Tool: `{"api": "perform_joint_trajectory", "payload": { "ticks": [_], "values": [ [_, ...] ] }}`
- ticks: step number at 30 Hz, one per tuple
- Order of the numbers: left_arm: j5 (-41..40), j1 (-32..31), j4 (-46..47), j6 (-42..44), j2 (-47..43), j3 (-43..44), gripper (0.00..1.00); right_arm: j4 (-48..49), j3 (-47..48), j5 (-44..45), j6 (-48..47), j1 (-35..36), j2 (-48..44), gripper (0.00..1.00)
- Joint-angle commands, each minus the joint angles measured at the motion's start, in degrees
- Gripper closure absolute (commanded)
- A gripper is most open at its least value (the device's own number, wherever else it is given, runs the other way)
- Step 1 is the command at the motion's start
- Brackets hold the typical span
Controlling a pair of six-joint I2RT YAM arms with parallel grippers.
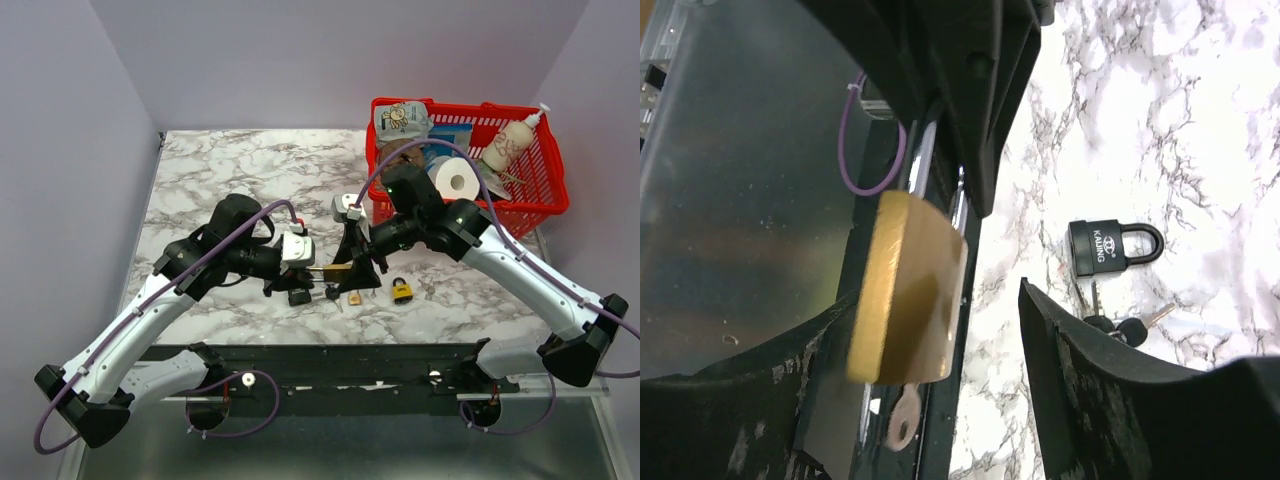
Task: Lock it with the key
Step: Lock the lock.
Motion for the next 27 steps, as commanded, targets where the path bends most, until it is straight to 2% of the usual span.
{"api": "perform_joint_trajectory", "payload": {
  "ticks": [1,7,10,11,13,14,16,17,19,20,22,23,24,25,27],
  "values": [
    [2.35,0.31,5.09,-0.35,-1.19,0.77,1.00,2.02,-1.49,0.12,0.25,-0.12,-2.33,0.35],
    [1.82,0.23,2.01,2.11,0.74,3.05,1.00,-2.64,0.35,0.73,-4.14,-0.03,-0.13,0.46],
    [1.56,0.23,2.01,1.76,1.36,3.58,1.00,-3.43,1.14,1.17,-5.02,-0.12,0.83,0.60],
    [0.95,0.31,2.18,1.41,1.36,3.75,1.00,-4.22,1.32,1.26,-5.29,-0.03,1.10,0.77],
    [-0.28,0.40,2.97,0.01,1.71,3.84,1.00,-4.23,1.32,1.26,-5.12,-0.03,1.19,0.97],
    [-1.07,0.31,3.67,-0.78,1.71,3.93,0.98,-3.01,1.14,1.26,-4.33,-0.03,0.84,0.99],
    [-2.66,1.19,4.64,-4.12,1.98,3.93,0.82,-1.07,0.27,2.13,-0.57,-0.03,0.31,0.99],
    [-2.75,1.80,5.60,-5.35,2.06,3.93,0.67,1.03,0.09,2.75,0.93,-0.20,-0.04,0.99],
    [-2.05,4.60,6.49,-9.57,2.07,3.93,0.55,3.67,-0.26,4.25,5.75,-1.34,-0.30,0.99],
    [-1.53,5.66,7.80,-11.15,1.89,3.76,0.45,6.99,-0.79,4.42,7.61,-2.13,-0.48,0.99],
    [0.31,10.39,10.26,-17.62,0.67,2.53,0.37,10.96,-1.58,4.69,13.74,-4.58,-0.92,0.99],
    [0.85,12.33,13.58,-20.71,0.05,1.74,0.21,15.16,-2.36,5.12,15.69,-5.30,-1.27,0.99],
    [0.94,14.01,15.44,-23.79,-0.48,0.26,0.10,17.11,-2.81,6.00,17.19,-5.82,-1.79,0.99],
    [0.24,15.50,17.02,-30.52,-1.61,-0.46,0.01,18.78,-2.90,6.79,19.38,-6.53,-2.06,0.99],
    [-1.42,20.34,22.12,-37.49,-2.50,-2.56,0.01,23.62,-3.68,9.33,21.24,-6.80,-2.59,0.99]
  ]
}}
